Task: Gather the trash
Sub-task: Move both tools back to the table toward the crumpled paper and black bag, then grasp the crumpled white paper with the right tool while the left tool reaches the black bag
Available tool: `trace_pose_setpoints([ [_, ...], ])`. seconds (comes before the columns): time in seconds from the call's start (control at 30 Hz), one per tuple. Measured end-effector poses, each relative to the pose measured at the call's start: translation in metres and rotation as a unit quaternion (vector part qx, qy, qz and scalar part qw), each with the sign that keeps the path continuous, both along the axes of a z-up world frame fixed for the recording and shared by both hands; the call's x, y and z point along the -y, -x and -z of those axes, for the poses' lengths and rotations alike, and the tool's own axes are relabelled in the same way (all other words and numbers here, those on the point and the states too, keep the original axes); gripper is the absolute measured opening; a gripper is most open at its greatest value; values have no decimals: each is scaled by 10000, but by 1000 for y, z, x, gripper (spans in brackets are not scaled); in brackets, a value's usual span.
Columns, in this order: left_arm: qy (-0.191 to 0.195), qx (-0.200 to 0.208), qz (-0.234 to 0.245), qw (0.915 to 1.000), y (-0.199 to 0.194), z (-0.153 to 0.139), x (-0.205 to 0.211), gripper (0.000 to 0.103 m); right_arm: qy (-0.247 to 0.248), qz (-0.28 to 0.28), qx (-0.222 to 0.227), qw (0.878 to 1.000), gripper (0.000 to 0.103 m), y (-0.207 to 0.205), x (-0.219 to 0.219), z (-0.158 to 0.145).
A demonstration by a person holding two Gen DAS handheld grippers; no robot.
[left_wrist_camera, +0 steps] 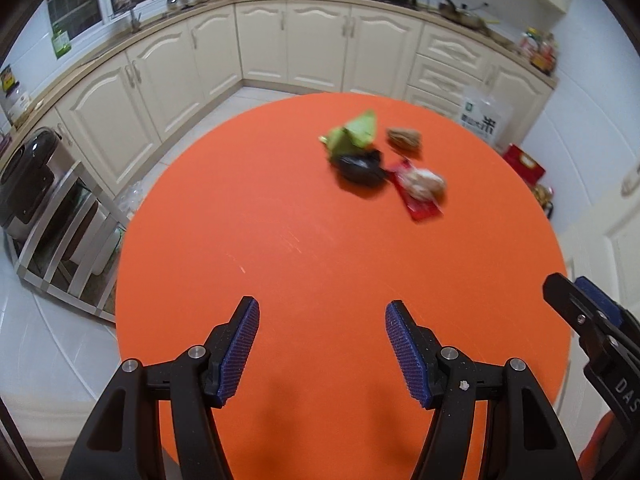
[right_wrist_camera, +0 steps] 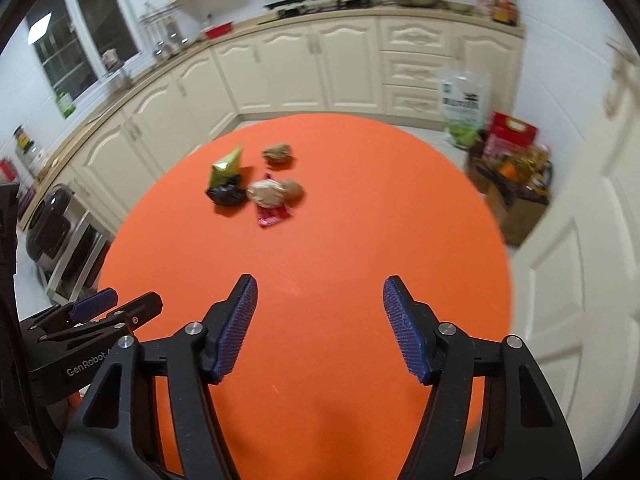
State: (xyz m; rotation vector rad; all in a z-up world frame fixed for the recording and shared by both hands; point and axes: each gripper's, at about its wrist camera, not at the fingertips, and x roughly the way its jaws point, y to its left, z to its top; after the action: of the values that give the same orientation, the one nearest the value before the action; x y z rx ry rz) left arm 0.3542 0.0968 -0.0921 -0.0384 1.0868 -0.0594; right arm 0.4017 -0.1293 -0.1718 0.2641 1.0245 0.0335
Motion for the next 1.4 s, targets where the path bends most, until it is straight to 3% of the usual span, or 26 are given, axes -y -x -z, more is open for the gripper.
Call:
trace_pose_setpoints([
  [0.13,304,-238,30,9992,-42,7,-22,61,-65,-311,-65,9995,56,-46,-14,9],
  [0.27,271,-268,-131,9992,-80,8,-45,61,-15,-599,-246,9979,48,-94,-25,23],
  [0.4,419,-391,-160,9982,-113,12,-56,61,15,-773,-547,9955,48,-136,-32,42],
  [0.63,401,-492,-223,9977,-152,20,-62,61,257,-1231,-1034,9867,46,-172,-52,76],
  [0.67,440,-537,-205,9974,-156,22,-62,61,486,-1230,-893,9872,46,-171,-54,75],
  [0.73,482,-616,-198,9967,-162,26,-62,61,493,-1334,-909,9857,45,-170,-55,75],
  [0.83,467,-655,-200,9966,-166,27,-62,61,326,-1563,-906,9830,16,-168,-59,72],
  [0.87,452,-668,-173,9966,-167,27,-61,61,260,-1684,-1010,9802,1,-168,-61,75],
  [1.0,494,-708,-62,9962,-167,30,-56,61,360,-1836,-1218,9748,4,-164,-67,86],
  [1.17,522,-746,-64,9958,-168,33,-56,61,66,-1698,-1318,9766,9,-152,-49,84],
  [1.23,526,-751,-71,9958,-169,33,-57,61,32,-1687,-1243,9778,19,-143,-44,79],
  [1.3,532,-751,-54,9957,-169,33,-58,61,-25,-1710,-1195,9780,43,-134,-40,74],
  [1.37,526,-750,-40,9958,-164,36,-51,61,103,-1754,-1091,9784,59,-124,-40,72],
  [1.4,528,-759,-27,9957,-164,36,-50,61,225,-1763,-1079,9781,58,-121,-42,72],
])
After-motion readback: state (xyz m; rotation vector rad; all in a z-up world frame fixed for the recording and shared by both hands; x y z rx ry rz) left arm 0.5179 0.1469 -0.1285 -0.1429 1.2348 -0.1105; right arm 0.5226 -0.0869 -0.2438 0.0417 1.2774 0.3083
